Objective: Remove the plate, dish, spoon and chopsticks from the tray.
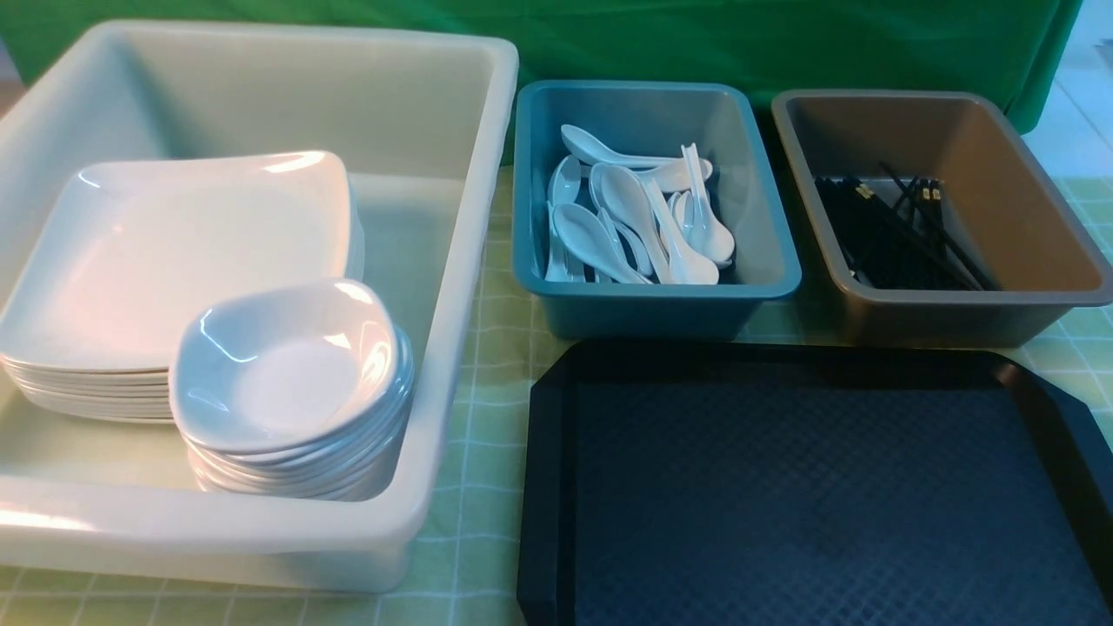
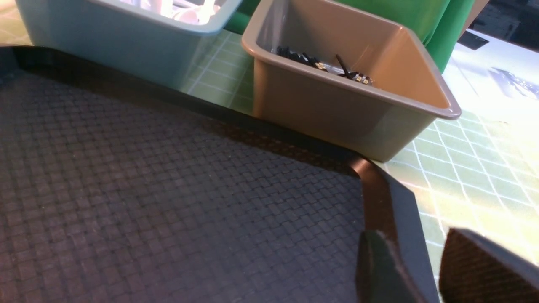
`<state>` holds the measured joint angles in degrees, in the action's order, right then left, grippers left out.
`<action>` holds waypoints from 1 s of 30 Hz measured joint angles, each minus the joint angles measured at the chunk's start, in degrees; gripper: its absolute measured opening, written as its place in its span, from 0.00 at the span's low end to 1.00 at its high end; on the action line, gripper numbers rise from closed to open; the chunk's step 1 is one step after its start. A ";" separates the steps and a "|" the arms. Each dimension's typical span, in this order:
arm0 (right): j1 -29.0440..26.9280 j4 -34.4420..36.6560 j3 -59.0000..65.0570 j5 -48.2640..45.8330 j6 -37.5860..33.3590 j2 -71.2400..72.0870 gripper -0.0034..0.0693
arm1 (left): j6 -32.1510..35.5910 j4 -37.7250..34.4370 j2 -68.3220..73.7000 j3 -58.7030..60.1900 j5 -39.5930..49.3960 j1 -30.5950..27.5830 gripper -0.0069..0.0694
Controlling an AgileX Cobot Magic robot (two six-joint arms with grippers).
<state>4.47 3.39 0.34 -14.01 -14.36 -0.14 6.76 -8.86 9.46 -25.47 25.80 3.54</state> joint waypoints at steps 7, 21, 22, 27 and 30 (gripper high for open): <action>0.00 0.00 0.00 0.00 0.00 0.00 0.36 | -0.10 1.00 -0.14 3.23 -1.95 0.00 0.07; 0.00 0.00 0.00 0.00 0.00 0.00 0.38 | -2.94 3.68 -9.28 22.21 -16.29 -7.15 0.07; 0.00 0.00 0.00 0.00 0.00 0.00 0.38 | -2.94 3.68 -9.28 22.37 -16.29 -7.29 0.07; 0.00 0.00 0.00 0.00 0.00 0.00 0.38 | -4.13 3.84 -9.28 25.78 -16.94 -7.66 0.07; 0.00 0.00 0.01 0.00 0.00 0.00 0.38 | -4.75 4.12 -9.28 25.84 -17.00 -7.66 0.07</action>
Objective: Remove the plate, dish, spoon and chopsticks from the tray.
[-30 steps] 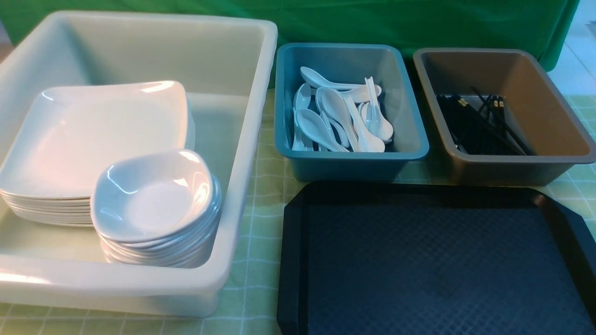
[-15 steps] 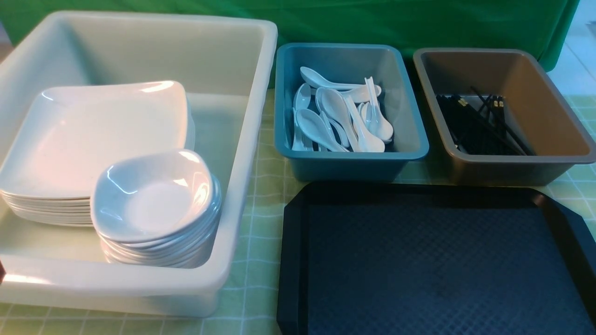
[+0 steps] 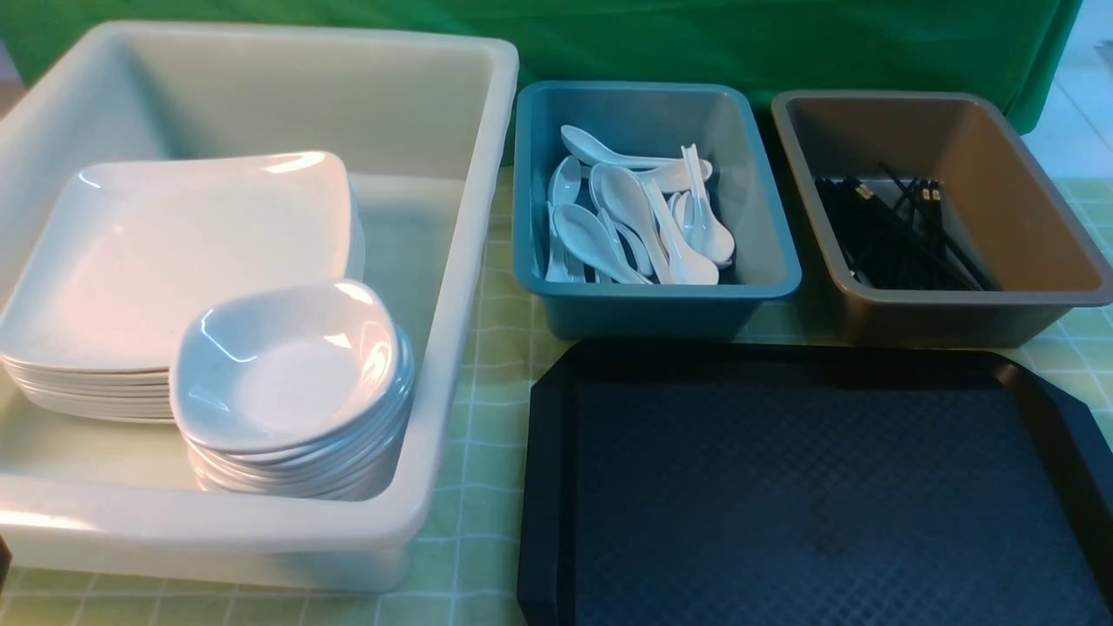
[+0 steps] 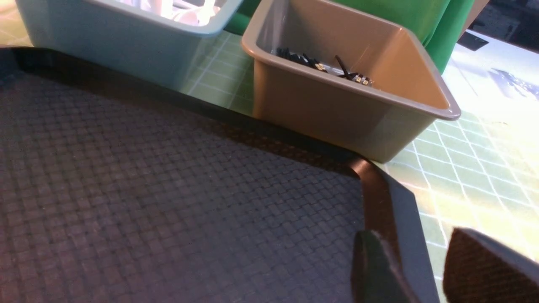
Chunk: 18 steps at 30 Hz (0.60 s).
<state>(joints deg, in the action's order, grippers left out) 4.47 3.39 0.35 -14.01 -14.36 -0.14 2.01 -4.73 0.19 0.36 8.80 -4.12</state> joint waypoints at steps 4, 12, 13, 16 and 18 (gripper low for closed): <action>0.00 0.00 0.00 0.00 0.00 0.00 0.38 | -0.33 0.21 0.00 0.00 0.11 0.05 0.07; 0.00 0.00 0.00 0.00 0.00 0.00 0.38 | -0.33 0.38 0.00 0.01 3.95 0.74 0.07; 0.00 0.00 0.00 0.00 0.00 0.00 0.38 | -0.33 0.38 0.00 0.01 3.92 0.74 0.07; 0.00 0.00 0.00 0.00 0.00 0.00 0.38 | -0.33 0.38 0.00 0.01 3.97 0.74 0.07; 0.00 0.00 0.00 0.00 0.00 0.00 0.38 | -0.33 0.38 0.00 0.01 3.97 0.74 0.07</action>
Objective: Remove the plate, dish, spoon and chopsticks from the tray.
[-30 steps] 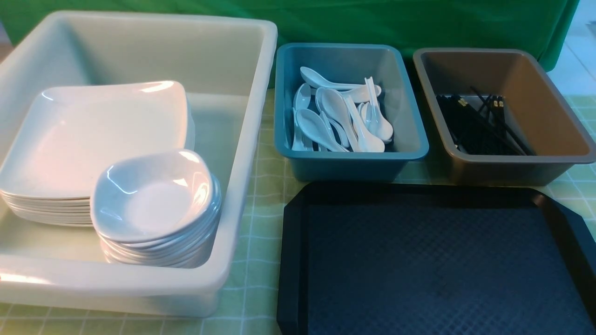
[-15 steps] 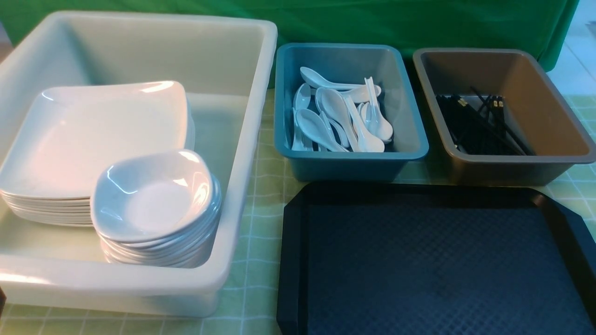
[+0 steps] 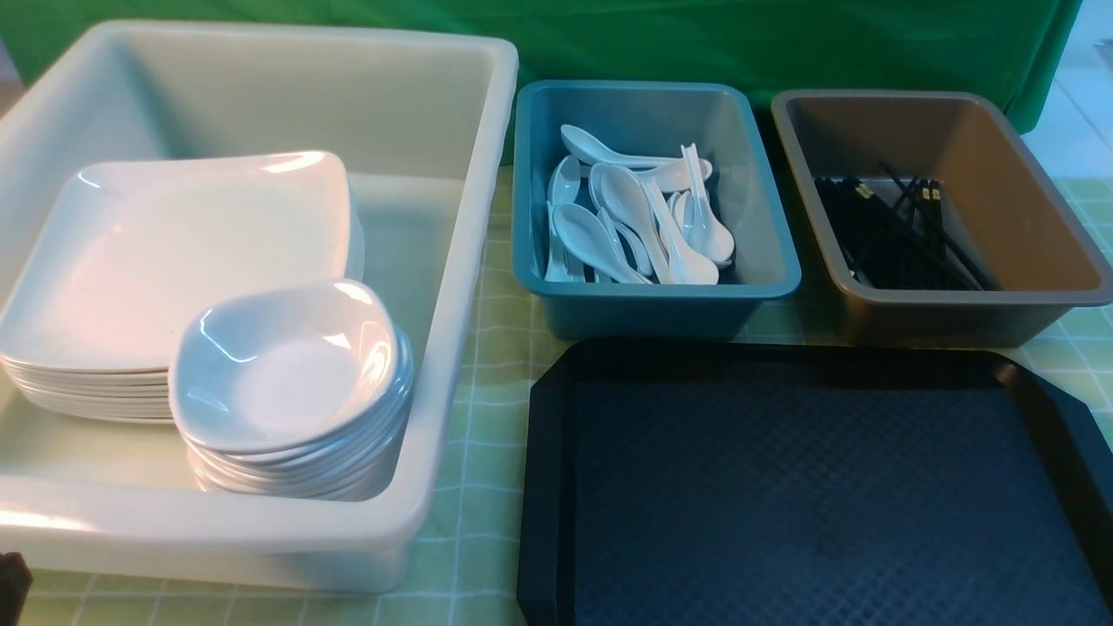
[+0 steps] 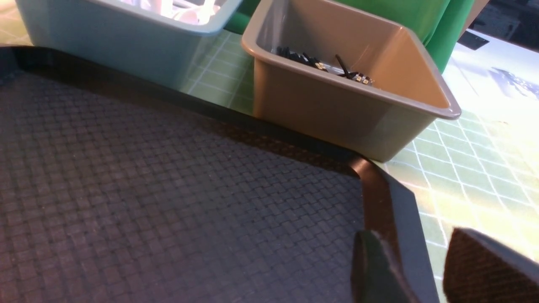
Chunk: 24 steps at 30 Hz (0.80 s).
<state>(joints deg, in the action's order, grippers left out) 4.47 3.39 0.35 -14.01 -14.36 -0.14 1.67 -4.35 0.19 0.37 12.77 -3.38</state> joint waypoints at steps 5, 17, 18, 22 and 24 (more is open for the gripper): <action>0.00 0.00 0.00 0.00 0.00 0.00 0.38 | 0.00 0.36 0.00 0.05 0.00 0.00 0.07; 0.00 0.00 0.00 0.00 0.00 0.00 0.38 | 0.00 0.61 0.00 0.05 0.00 0.00 0.07; 0.00 0.00 0.00 0.00 0.00 0.00 0.38 | 0.00 0.61 0.00 0.05 0.00 0.00 0.07; 0.00 0.00 0.00 0.00 0.00 0.00 0.38 | 0.00 0.61 0.00 0.05 0.00 0.00 0.07; 0.00 0.00 0.00 0.00 0.00 0.00 0.38 | 0.00 0.61 0.00 0.05 0.00 0.00 0.07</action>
